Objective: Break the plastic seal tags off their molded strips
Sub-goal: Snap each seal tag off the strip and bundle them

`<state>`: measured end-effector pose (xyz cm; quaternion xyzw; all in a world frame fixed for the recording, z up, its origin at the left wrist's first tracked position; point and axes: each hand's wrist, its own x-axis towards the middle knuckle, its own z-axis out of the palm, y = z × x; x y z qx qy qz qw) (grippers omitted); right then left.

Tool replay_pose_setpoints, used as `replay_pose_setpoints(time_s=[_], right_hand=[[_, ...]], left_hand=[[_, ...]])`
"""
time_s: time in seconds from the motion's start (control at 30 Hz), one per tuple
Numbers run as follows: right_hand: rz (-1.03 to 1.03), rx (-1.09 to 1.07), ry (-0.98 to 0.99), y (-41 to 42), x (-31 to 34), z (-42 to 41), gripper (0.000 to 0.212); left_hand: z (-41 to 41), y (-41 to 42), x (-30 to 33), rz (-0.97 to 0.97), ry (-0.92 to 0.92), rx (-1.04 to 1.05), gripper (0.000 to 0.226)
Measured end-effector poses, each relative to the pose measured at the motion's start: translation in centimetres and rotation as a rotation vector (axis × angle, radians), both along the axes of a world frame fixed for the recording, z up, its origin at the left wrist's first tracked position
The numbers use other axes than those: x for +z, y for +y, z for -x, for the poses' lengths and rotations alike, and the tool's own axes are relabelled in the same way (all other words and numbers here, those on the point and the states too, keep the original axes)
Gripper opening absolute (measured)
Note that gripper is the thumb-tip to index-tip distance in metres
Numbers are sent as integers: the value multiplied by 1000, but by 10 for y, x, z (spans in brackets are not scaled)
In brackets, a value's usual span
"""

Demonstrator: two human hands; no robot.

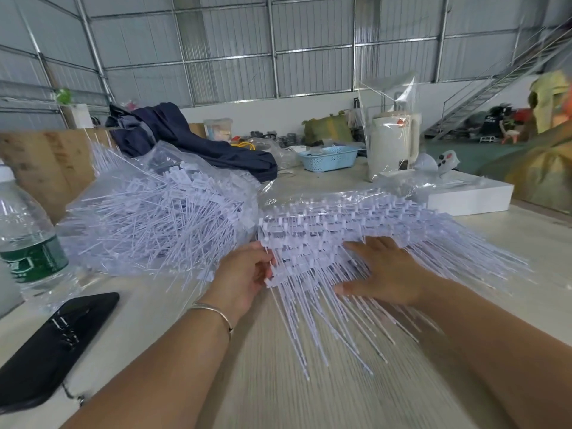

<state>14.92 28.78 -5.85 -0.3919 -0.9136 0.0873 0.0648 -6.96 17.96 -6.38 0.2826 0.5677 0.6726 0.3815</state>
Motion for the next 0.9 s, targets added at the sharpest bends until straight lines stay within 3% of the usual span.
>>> replay_pose_setpoints(time_s=[0.17,0.3,0.37,0.47,0.57,0.73,0.8,0.9], right_hand=[[4,22,21,2,1,-1,105],[-24,17,89,2,0,-1,112],[-42,-3,131,4,-1,-1,108],[-80,-37,197,6,-3,0,88],[-107,-19,288,8,-4,1,78],[-57,9,257,9,-8,2,96],[-71,0,181,10,-11,4,98],[-101,1,150,7,-13,8,92]], left_hand=[[-12,0,1,-13,212,56,20],[-13,-1,6,-115,168,8,29],[-12,-1,11,-202,108,-44,38],[-13,-2,15,-226,163,-113,47],[-18,-6,17,-212,295,-144,56],[-35,-3,12,-222,754,120,20],[-39,-3,12,-220,662,155,21],[-37,-2,13,-300,207,5,22]])
